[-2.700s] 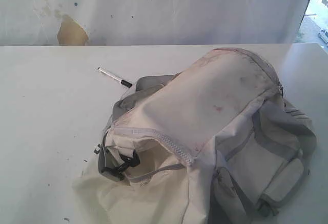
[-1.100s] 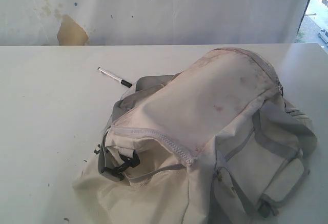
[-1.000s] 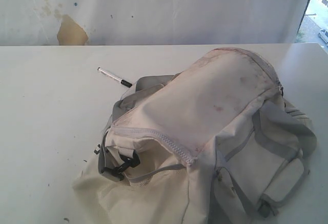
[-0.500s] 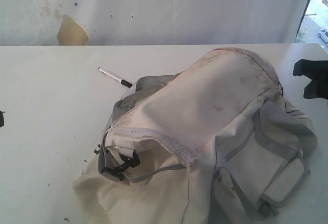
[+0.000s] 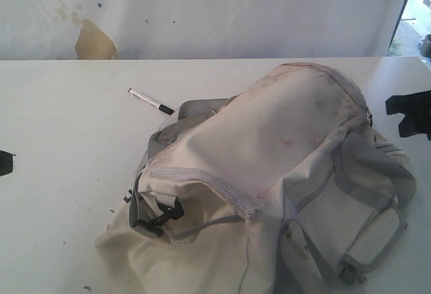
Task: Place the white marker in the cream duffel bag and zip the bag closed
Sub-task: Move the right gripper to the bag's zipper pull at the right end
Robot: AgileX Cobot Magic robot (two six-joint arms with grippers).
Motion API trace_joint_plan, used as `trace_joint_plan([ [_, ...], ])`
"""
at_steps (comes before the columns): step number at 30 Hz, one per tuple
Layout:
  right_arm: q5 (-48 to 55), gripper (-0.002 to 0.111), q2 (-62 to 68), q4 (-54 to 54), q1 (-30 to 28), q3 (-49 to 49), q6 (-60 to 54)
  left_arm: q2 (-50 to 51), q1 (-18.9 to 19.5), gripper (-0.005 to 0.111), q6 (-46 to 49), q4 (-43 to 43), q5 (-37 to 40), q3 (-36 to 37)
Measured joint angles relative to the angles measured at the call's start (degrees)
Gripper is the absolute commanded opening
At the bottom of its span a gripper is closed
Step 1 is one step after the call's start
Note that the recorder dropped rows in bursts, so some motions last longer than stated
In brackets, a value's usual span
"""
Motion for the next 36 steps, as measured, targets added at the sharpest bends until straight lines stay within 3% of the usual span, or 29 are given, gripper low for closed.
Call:
trace_joint_plan([
  [9, -5.95, 0.030, 5.44, 5.42, -0.34, -1.33, -32.29, 0.00, 0.00, 0.057, 0.21, 0.00, -0.38, 0.00],
  [13, -7.95, 0.030, 7.34, 9.87, -0.34, -1.33, -39.63, 0.00, 0.00, 0.057, 0.21, 0.00, -0.38, 0.00],
  [16, -10.81, 0.033, 9.09, 11.56, -0.34, -1.33, -42.99, 0.00, 0.00, 0.057, 0.21, 0.00, -0.38, 0.00],
  [23, -14.95, 0.057, 13.33, 13.55, -0.34, -1.33, -45.69, 0.00, 0.00, 0.057, 0.21, 0.00, -0.38, 0.00],
  [36, -20.49, 0.053, 17.80, 15.21, 3.02, -1.33, -45.91, 0.00, 0.00, 0.057, 0.21, 0.00, -0.38, 0.00],
])
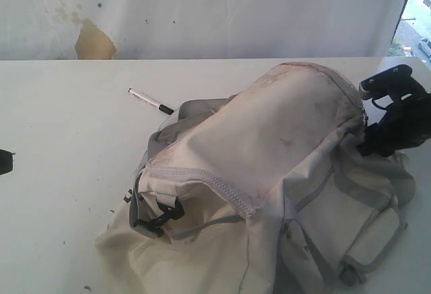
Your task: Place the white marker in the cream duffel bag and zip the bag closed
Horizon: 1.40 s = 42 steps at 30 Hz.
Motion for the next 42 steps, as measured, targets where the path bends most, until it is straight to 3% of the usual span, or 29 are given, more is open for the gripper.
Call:
trace_joint_plan([
  [3, -1.96, 0.038, 0.98, 0.00, 0.85, 0.00, 0.00, 0.00, 0.00, 0.057, 0.00, 0.00, 0.00, 0.00],
  [8, -4.70, 0.000, 1.61, 0.00, 2.64, 0.00, -1.24, 0.00, 0.00, 0.057, 0.00, 0.00, 0.00, 0.00],
  [19, 0.24, 0.000, -1.64, 0.00, 3.73, 0.00, -2.37, 0.00, 0.00, 0.055, 0.00, -0.69, 0.27, 0.00],
  [29, 11.58, 0.000, -10.51, 0.00, 3.73, 0.00, 16.50, 0.00, 0.00, 0.055, 0.00, -3.09, 1.54, 0.00],
  [35, 8.20, 0.000, -14.70, -0.42, 3.73, 0.00, 20.39, 0.00, 0.00, 0.055, 2.37, -8.19, 2.35, 0.00],
  [38, 6.03, 0.003, -14.17, -0.57, 2.16, 0.00, 39.43, 0.00, 0.00, 0.055, 2.82, -9.68, 3.09, 0.00],
  [40, 8.71, 0.016, -13.40, -0.57, -0.46, 0.00, 52.76, 0.00, 0.00, 0.055, 2.82, -11.29, 4.31, 0.00],
  [42, 10.56, 0.028, -13.31, -0.57, -2.33, 0.00, 57.53, 0.24, 0.00, 0.055, 2.82, -11.79, 4.64, 0.00],
])
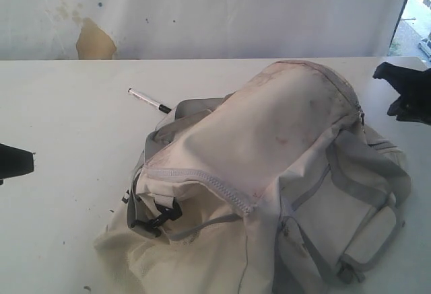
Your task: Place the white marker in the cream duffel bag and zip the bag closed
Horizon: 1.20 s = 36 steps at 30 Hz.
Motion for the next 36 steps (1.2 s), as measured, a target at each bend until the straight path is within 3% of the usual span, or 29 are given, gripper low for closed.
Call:
trace_joint_plan([
  [3, 0.58, 0.043, 0.00, 0.91, -0.74, 0.00, 5.73, 1.08, 0.00, 0.054, 0.12, -0.91, 0.00, -0.04],
  [6, 0.47, 0.048, 0.84, 4.34, -0.94, 0.00, 10.42, 3.10, -0.12, 0.052, 2.39, -3.07, 0.00, -0.42],
  [22, -4.79, 0.048, 12.09, 28.90, -0.98, 0.00, 17.71, 5.61, -1.09, 0.052, 6.99, -6.88, -1.54, -0.67],
  [26, -5.75, 0.045, 14.90, 36.73, -0.98, 0.00, 17.71, 5.61, -1.09, 0.052, 7.02, -6.88, -1.54, -0.67],
  [32, -5.84, 0.025, 16.19, 40.26, -0.98, 0.00, 17.82, 5.61, -1.09, 0.052, 7.23, -6.88, -2.19, -0.67],
  [36, -4.93, 0.024, 16.19, 40.73, -0.98, 0.00, 17.82, 5.61, -1.09, 0.052, 7.23, -6.88, -2.53, -0.67],
])
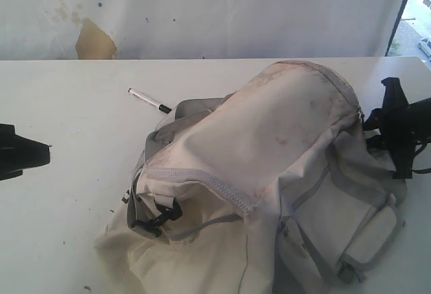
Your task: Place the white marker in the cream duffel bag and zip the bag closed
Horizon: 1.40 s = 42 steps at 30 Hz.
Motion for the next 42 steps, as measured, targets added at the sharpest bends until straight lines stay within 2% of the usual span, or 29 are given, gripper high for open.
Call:
trace_joint_plan([
  [8, 0.46, 0.024, 0.00, 0.12, 0.27, 0.00, 0.00, 0.00, 0.00, 0.052, 0.00, 0.00, 0.00, 0.00],
  [10, 0.46, 0.017, 0.00, 0.12, 0.37, 0.00, -0.38, 0.00, 0.00, 0.052, 0.00, 0.00, 0.00, 0.00],
  [12, 0.34, 0.003, 0.00, 0.12, 0.37, 0.00, -1.73, 0.00, 0.00, 0.052, 0.00, 0.00, 0.00, 0.00],
  [13, 0.34, 0.000, 0.00, 0.12, 0.37, 0.00, -2.94, 0.00, 0.00, 0.052, 0.00, 0.00, 0.00, 0.00],
  [20, -1.62, 0.000, -0.82, 0.34, 0.37, 0.00, -10.99, 0.00, 0.00, 0.052, 0.00, 0.00, 0.00, 0.00],
  [29, -7.59, 0.000, -8.43, 0.22, 0.37, 0.00, -18.39, 0.00, 0.00, 0.052, 0.99, 0.00, -0.34, 0.00],
  [42, -4.13, 0.000, -13.86, 0.33, 1.33, -1.80, -30.79, 0.00, 0.00, 0.052, 4.70, -1.87, -1.10, 0.00],
])
